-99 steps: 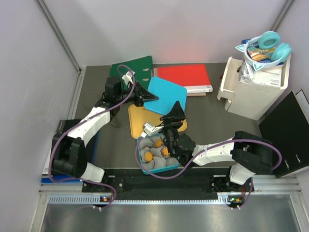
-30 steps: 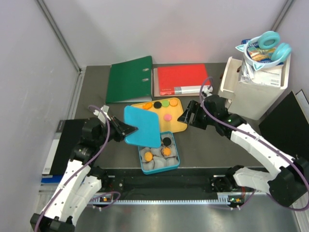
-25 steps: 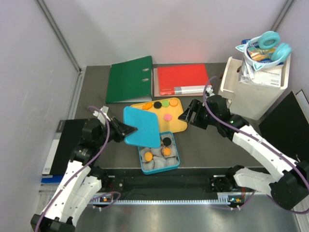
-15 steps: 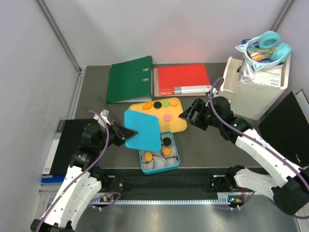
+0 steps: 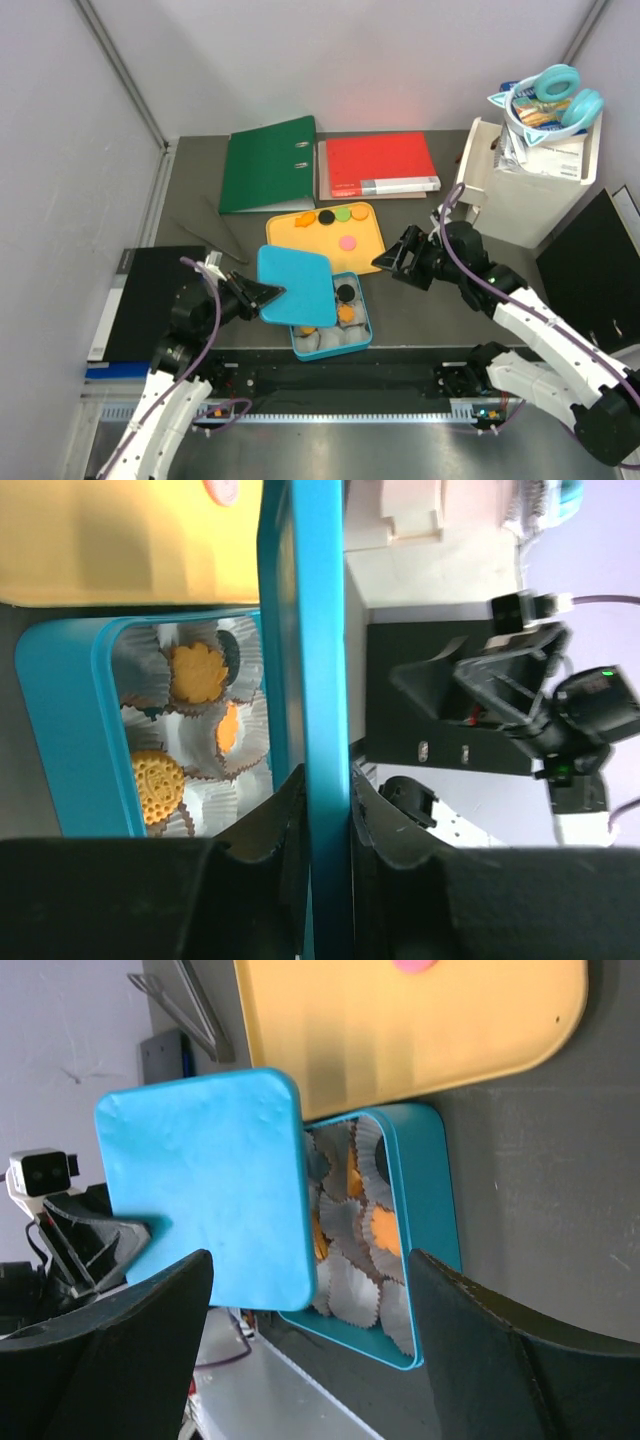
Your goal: Pack the cookies
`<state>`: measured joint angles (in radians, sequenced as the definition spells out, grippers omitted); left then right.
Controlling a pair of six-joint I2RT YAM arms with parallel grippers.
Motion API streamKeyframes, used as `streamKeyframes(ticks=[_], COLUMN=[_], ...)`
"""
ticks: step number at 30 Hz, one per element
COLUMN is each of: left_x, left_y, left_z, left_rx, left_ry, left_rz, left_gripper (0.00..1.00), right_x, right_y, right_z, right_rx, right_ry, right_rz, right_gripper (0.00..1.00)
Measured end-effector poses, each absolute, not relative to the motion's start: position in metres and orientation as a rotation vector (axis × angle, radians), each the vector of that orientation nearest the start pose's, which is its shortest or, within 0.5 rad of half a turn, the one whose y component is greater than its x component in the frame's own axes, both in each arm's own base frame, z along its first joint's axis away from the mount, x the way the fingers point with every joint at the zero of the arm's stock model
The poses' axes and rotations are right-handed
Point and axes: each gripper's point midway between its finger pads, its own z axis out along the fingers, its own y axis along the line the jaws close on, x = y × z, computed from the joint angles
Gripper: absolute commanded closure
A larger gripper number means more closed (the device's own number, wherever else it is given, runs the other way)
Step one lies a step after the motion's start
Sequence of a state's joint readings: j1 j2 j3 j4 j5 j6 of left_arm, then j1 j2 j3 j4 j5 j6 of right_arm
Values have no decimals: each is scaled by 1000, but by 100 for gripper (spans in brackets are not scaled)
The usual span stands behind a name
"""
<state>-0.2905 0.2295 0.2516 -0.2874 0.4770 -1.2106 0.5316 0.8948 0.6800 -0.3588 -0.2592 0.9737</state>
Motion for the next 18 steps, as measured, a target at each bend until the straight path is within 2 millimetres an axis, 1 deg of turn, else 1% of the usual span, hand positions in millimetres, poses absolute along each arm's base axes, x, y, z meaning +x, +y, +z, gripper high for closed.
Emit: streamKeyframes(ticks=[4, 7, 11, 15, 18], left_x=[161, 161, 162, 162, 160], left_y=[-166, -166, -166, -168, -170], left_z=[164, 156, 143, 120, 112], left_rx=[-592, -622, -658, -709, -710], left_ry=[1919, 1924, 1982, 2105, 2174], left_rz=[-1477, -1485, -1455, -1404, -1385], left_gripper=[77, 77, 78, 79, 79], right_x=[201, 196, 192, 190, 188], right_y=[215, 216, 216, 216, 216], right_z=[164, 158, 157, 155, 149], right_rx=[338, 325, 308, 291, 290], right_ry=[2362, 2380, 2382, 2385, 2395], right_rz=[1118, 1134, 1142, 1151, 1149], right_gripper=[21, 21, 21, 21, 21])
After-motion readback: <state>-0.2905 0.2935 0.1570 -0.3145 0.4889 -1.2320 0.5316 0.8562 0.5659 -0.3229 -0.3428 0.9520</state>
